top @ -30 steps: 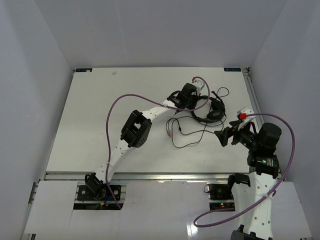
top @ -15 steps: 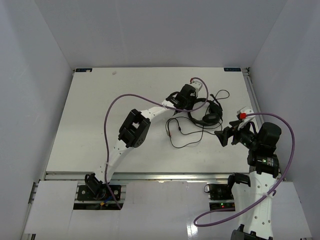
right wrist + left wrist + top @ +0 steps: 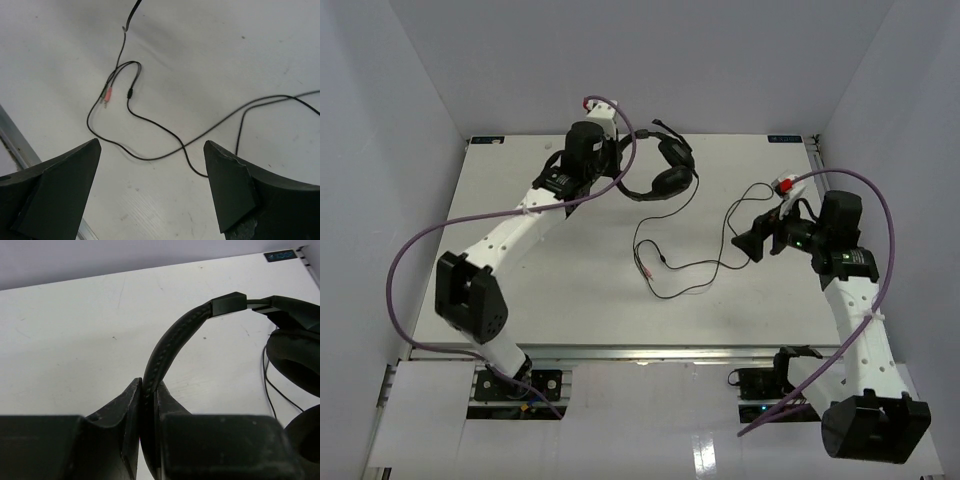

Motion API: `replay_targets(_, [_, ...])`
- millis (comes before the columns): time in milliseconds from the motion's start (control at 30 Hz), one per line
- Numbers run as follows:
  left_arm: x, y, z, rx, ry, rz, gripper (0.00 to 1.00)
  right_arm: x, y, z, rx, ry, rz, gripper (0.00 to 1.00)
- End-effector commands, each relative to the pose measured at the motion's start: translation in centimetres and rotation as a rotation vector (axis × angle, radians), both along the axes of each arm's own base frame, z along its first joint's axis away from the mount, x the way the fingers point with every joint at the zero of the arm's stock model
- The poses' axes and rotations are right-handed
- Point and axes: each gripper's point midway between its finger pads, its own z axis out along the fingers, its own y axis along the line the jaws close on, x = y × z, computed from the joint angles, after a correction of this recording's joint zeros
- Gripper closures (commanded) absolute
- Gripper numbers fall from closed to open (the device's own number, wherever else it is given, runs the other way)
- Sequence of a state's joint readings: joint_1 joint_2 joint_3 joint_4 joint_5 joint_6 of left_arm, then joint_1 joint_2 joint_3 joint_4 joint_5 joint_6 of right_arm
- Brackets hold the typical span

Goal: Wrap the headphones

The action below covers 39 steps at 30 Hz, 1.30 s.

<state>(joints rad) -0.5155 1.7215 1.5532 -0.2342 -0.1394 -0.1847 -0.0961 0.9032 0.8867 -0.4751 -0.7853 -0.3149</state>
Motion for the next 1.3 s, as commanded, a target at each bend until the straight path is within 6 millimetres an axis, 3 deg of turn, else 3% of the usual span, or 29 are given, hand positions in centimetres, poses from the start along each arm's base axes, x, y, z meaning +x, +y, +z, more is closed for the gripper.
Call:
replay_targets(0, [-4.0, 1.5, 3.2, -0.015, -0.064, -0.019, 1.00, 1.9, 5.0, 4.0, 0.097, -0.092, 0.032, 0.10])
replay_targets(67, [-5.1, 3.1, 4.5, -0.019, -0.085, 0.007, 1.00, 2.6, 6.7, 6.4, 0.196, -0.145, 0.029, 0.10])
replay_targets(100, [-5.5, 3.4, 5.1, -0.025, -0.096, 0.008, 1.00, 2.5, 7.1, 6.2, 0.219, -0.114, 0.036, 0.10])
replay_targets(167, [-6.3, 4.7, 6.4, -0.059, -0.098, 0.028, 1.00, 2.9, 8.5, 8.4, 0.282, -0.173, 0.110, 0.10])
replay_targets(233, [-7.0, 5.4, 7.9, -0.096, -0.107, 0.036, 1.00, 2.5, 10.3, 8.3, 0.321, -0.149, 0.235, 0.10])
replay_targets(367, [-7.8, 5.7, 9.8, -0.148, -0.106, 0.034, 1.00, -2.5, 13.4, 8.8, 0.400, -0.223, 0.652, 0.10])
replay_targets(467, [-8.2, 5.6, 11.1, -0.176, -0.105, 0.030, 1.00, -3.5, 15.4, 8.2, 0.400, -0.297, 0.749, 0.10])
replay_targets(767, [-9.5, 7.0, 14.6, -0.241, -0.137, 0.048, 1.00, 0.4, 21.1, 6.6, 0.304, -0.373, 0.651, 0.10])
replay_targets(1067, [-11.1, 7.4, 16.3, -0.342, -0.133, 0.027, 1.00, 2.3, 24.0, 6.1, 0.355, -0.380, 0.645, 0.09])
replay_targets(1167, [-11.1, 8.1, 16.8, -0.343, -0.148, 0.054, 1.00, 1.1, 23.8, 5.9, 0.349, -0.376, 0.716, 0.07])
replay_targets(1267, [-10.6, 9.2, 16.6, -0.302, -0.160, 0.093, 1.00, -1.7, 22.7, 4.3, 0.223, -0.390, 0.884, 0.04])
